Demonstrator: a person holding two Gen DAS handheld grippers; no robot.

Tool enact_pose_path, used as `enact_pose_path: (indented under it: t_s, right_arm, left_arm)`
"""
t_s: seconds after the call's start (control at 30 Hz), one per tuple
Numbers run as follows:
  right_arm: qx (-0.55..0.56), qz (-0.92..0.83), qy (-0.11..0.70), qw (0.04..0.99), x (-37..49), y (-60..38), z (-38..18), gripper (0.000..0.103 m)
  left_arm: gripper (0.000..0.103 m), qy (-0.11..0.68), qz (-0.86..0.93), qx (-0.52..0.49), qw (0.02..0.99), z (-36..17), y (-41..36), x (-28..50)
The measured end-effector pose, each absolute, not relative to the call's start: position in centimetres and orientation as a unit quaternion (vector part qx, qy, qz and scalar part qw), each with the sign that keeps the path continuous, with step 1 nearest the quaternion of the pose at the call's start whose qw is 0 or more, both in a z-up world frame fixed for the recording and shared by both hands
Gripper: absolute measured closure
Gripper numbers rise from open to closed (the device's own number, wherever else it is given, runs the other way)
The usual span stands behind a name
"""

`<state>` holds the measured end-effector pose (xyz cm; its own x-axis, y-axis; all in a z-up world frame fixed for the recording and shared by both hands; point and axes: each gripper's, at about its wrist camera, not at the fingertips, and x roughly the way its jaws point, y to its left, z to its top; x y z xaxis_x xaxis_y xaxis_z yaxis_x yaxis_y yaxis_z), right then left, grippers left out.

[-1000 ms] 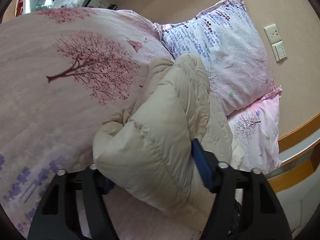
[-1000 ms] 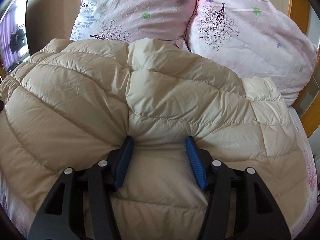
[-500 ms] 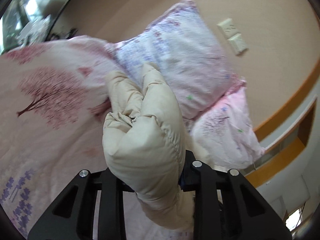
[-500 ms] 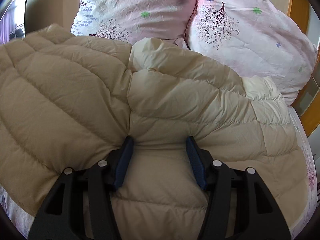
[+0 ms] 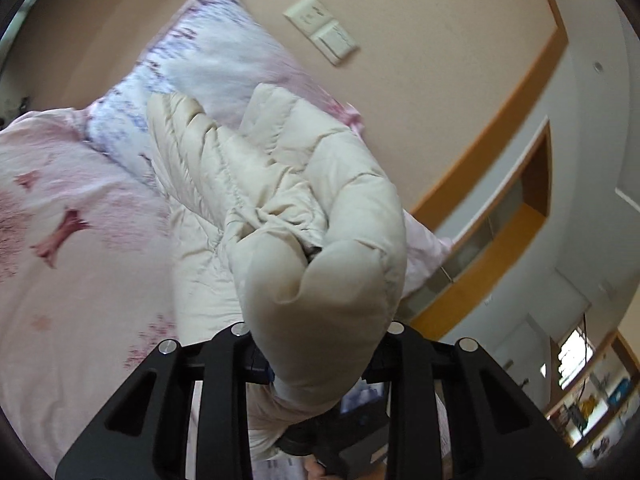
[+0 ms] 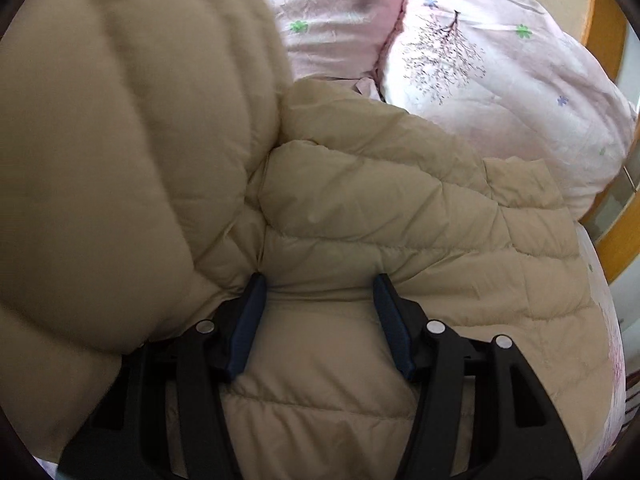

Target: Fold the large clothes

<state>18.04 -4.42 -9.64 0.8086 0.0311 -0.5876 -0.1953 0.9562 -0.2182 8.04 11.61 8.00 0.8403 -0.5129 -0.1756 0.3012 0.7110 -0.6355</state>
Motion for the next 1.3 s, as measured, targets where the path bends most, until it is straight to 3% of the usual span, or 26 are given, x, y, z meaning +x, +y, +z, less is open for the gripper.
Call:
enact_pose_path:
  t_s: [0.13, 0.37, 0.53, 0.9, 1.2, 1.3]
  right_arm:
    - [-0.11, 0.104, 0.318, 0.936, 17.5, -6.9, -8.1, 0.044]
    - [-0.041, 0.077, 0.267, 0.96, 13.0, -17.3, -5.4, 0.038]
    - [-0.04, 0.018, 0.321, 0.946, 14.8, -21.1, -8.0, 0.037]
    - [0.016, 0.099, 0.369, 0.924, 19.6, -22.5, -9.3, 0.03]
    - [0.054, 0.135, 0.315, 0.938, 16.2, -28.0, -8.7, 0.03]
    - [0.088, 0.111, 0.301, 0.943, 14.6, -31.5, -8.3, 0.03]
  left_arm:
    - [0.075, 0.171, -0.228, -0.281, 0.916, 8.6, 9.6, 8.0]
    - [0.075, 0.179, -0.233, -0.263, 0.919, 8.8, 7.8, 8.0]
    - [0.075, 0.184, -0.249, -0.239, 0.92, 9.0, 5.3, 8.2]
    - [0.075, 0.254, -0.334, -0.218, 0.881, 6.5, -3.2, 10.7]
    - [0.075, 0.338, -0.345, -0.201, 0.852, 1.8, -8.2, 13.4]
    - [0.074, 0.349, -0.336, -0.15, 0.862, 1.0, -9.8, 13.0]
